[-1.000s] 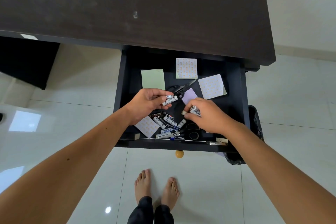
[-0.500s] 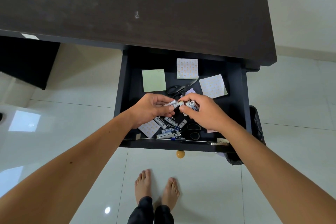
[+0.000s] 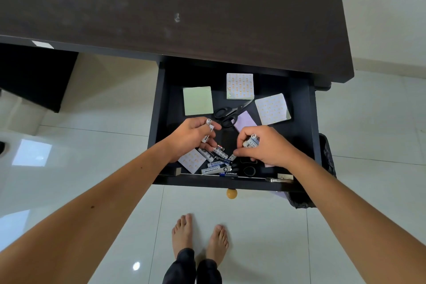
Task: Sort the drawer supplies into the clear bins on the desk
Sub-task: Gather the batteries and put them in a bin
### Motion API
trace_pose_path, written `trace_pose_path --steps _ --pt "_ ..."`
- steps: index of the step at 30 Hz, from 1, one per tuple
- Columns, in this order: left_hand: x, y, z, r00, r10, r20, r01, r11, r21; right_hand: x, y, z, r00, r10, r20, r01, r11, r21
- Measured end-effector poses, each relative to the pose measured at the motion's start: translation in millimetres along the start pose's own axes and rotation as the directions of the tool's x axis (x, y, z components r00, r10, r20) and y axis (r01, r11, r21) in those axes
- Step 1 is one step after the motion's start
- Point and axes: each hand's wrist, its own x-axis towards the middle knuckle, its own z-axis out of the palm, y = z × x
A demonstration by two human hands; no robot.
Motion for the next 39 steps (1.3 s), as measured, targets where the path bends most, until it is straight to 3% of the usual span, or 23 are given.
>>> trace_pose_path --steps 5,8,13,18,23,35,39 --pt "1 -2 -2 0.998 0.06 -0.017 -0.054 0.971 0.231 5 3 5 0.991 -0.104 0.081 0.127 0.922 -0.365" --pt "2 -6 -3 0.997 0.073 -0.005 -0.067 0.947 0.313 8 6 10 0.987 -0.122 0.109 0.159 0.876 -0.455" --pt "2 -1 -2 0.992 0.124 0.034 -0.125 0.867 0.482 6 9 7 0.986 -0.134 0.099 0.163 0.898 -0.408" --pt "7 5 -1 0.981 0.168 0.096 -0.191 0.748 0.635 2 14 5 0.995 -0.099 -0.032 0.085 0.953 -0.289" --pt "12 2 -7 0.983 0.094 0.156 -0.176 0.708 0.684 -5 15 -1 0.993 -0.069 -0.1 0.054 0.988 -0.148" --pt "17 -2 -3 0.974 0.097 0.202 -0.223 0.527 0.82 -11 13 -2 0.989 -0.055 -0.134 0.042 0.994 -0.097" --pt "15 -7 -2 0.972 0.106 0.209 -0.233 0.518 0.823 -11 10 -2 0.991 -0.04 -0.129 0.03 0.996 -0.084"
